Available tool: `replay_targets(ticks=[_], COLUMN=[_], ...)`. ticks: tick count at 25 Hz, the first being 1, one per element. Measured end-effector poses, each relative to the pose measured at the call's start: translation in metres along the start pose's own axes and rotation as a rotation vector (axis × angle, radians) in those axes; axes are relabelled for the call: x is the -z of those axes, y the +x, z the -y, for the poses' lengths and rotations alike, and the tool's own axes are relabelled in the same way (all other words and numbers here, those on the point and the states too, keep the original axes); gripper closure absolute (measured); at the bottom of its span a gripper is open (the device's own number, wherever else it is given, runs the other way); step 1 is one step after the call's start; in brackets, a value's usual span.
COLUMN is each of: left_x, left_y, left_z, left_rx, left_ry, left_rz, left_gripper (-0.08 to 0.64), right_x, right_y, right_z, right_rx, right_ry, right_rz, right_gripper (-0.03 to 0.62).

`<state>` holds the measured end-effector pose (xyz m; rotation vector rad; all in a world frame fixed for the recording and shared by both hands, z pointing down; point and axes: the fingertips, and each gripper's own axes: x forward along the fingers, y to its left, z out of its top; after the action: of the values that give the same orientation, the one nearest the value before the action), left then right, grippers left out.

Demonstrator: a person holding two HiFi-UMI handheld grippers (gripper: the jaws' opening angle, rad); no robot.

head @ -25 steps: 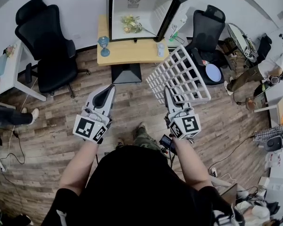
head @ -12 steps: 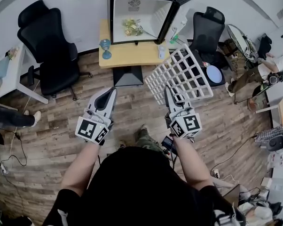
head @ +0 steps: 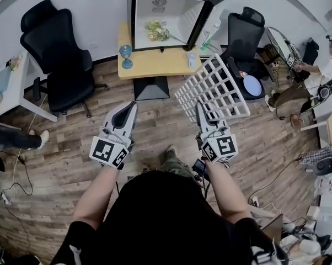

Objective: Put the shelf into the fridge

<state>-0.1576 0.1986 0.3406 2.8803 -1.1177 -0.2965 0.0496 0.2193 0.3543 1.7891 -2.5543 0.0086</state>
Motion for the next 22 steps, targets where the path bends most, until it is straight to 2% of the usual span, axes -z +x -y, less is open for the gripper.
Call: replay_targets(ticks=[7,22], left_x=[0.009,0.025], left_y=[0.014,0.115], left_z=[-0.009,-0.042], left_rx=[-0.006,-0.066], left_ry=[-0.022,0.011], left_rz=[-0.013,-0.045], left_gripper=[0.541,0.540], right_x=[0.007,0.021], right_y=[0.013,0.096], right_z=[0.005,0.078], right_rx=[-0.023,-0.118], right_ry=[-0.002,0.026], right_rz=[-0.004,-0.002], right_gripper=[0.554,0.554])
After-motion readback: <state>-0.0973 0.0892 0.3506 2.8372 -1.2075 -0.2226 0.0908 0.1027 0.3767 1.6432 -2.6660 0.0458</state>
